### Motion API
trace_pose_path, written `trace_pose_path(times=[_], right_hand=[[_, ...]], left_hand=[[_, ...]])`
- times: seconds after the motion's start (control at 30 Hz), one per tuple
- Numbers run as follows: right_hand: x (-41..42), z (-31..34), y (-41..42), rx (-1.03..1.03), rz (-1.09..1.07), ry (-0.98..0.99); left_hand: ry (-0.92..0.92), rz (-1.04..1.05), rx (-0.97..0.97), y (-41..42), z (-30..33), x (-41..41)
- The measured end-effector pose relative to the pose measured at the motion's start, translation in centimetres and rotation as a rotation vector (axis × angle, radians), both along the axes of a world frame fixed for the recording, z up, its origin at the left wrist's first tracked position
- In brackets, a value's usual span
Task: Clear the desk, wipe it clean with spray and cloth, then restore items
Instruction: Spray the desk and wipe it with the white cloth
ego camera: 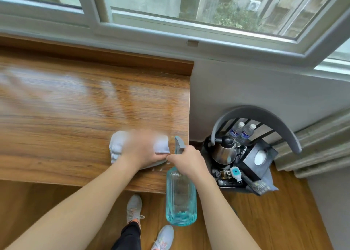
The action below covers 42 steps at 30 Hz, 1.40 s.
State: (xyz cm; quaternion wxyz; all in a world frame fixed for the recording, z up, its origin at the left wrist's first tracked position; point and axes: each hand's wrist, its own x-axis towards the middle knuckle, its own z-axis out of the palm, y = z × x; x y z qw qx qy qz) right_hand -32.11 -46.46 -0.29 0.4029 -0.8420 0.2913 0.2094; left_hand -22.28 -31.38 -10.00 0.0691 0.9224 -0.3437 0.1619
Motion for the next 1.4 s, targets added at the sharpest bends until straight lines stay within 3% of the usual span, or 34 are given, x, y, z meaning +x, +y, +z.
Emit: trace_pose_path(times=[0.33, 0.7, 1.0, 1.4], right_hand=[[0.5, -0.1, 0.6, -0.01, 0.01, 0.003], [-3.7, 0.2, 2.3, 0.016, -0.072, 0.001], [-6.0, -0.3, 4.5, 0.007, -0.154, 0.008], [-8.9, 0.0, 6.7, 0.042, -0.218, 0.064]], left_hand=[[0.029, 0.014, -0.029, -0.8, -0.3, 1.9], [0.144, 0.096, 0.148, -4.2, 1.7, 8.3], [0.109, 0.012, 0.085, 0.8, 1.1, 2.6], [0.084, 0.06, 0.053, 5.8, 0.9, -1.9]])
